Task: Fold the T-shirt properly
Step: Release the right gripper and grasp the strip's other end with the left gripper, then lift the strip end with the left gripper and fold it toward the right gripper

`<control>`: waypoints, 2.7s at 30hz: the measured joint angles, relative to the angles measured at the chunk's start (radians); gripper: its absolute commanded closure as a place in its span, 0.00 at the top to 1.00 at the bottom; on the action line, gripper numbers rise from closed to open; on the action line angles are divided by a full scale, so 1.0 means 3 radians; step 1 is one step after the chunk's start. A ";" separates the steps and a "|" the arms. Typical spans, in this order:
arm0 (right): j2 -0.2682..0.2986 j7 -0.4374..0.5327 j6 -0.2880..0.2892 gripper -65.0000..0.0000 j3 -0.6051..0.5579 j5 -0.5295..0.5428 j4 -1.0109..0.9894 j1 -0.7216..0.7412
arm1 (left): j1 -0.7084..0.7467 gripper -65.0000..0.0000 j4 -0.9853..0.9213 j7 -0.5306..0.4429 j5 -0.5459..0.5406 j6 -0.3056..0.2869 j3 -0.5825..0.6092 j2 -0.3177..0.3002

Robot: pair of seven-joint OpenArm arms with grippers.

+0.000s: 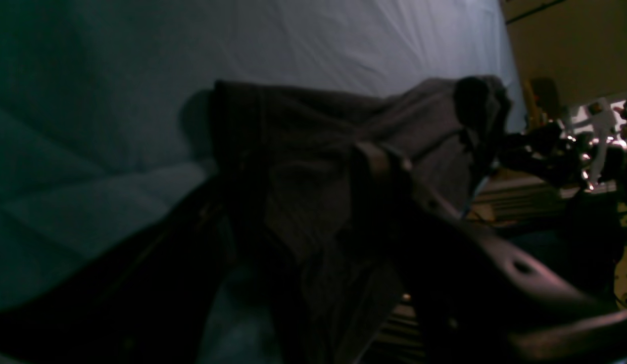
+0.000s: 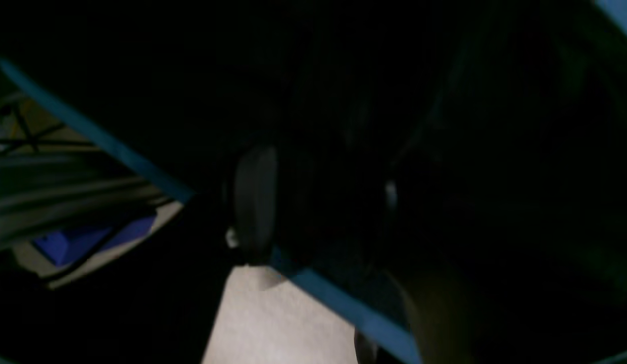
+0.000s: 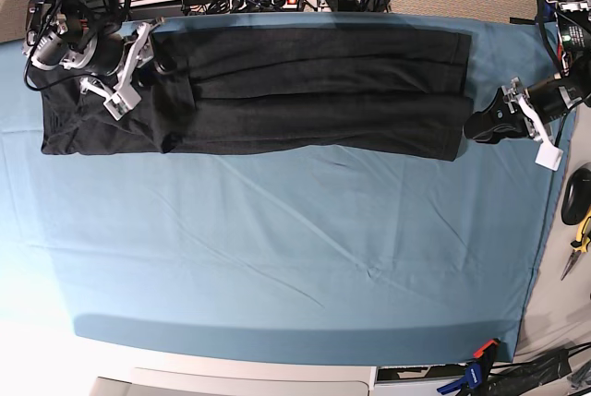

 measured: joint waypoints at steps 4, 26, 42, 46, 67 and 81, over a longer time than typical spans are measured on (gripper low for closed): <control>-0.0123 0.0120 0.0000 0.40 0.0038 -0.0015 0.0000 0.0009 | 0.0000 0.43 0.0000 -0.0029 0.0156 0.0000 0.0000 0.0001; -0.0988 0.0610 0.0000 0.40 0.1128 -0.0750 0.0000 0.0665 | 0.0174 0.46 0.0000 -0.0150 0.0389 0.0315 0.0000 0.0001; -0.0987 0.0635 0.0000 0.40 0.1151 -0.0748 0.0000 0.0664 | 0.0239 0.46 0.0025 -0.0291 0.0337 0.0439 0.0581 0.0042; -0.0987 0.0635 0.0000 0.40 0.1151 -0.0750 0.0000 0.0662 | 0.0238 0.46 0.0032 -0.0317 0.0329 0.0412 0.0661 0.0106; -0.0941 0.1003 -0.0754 0.40 0.1151 -0.2017 -0.0004 0.0660 | 0.0309 0.00 0.0581 -0.0088 0.0459 0.0238 0.0744 0.0252; -0.0500 0.1283 -0.1302 0.40 0.1363 -0.2427 -0.1082 0.0666 | 0.0450 0.00 0.2121 -0.0478 0.1308 0.0320 0.0865 0.0512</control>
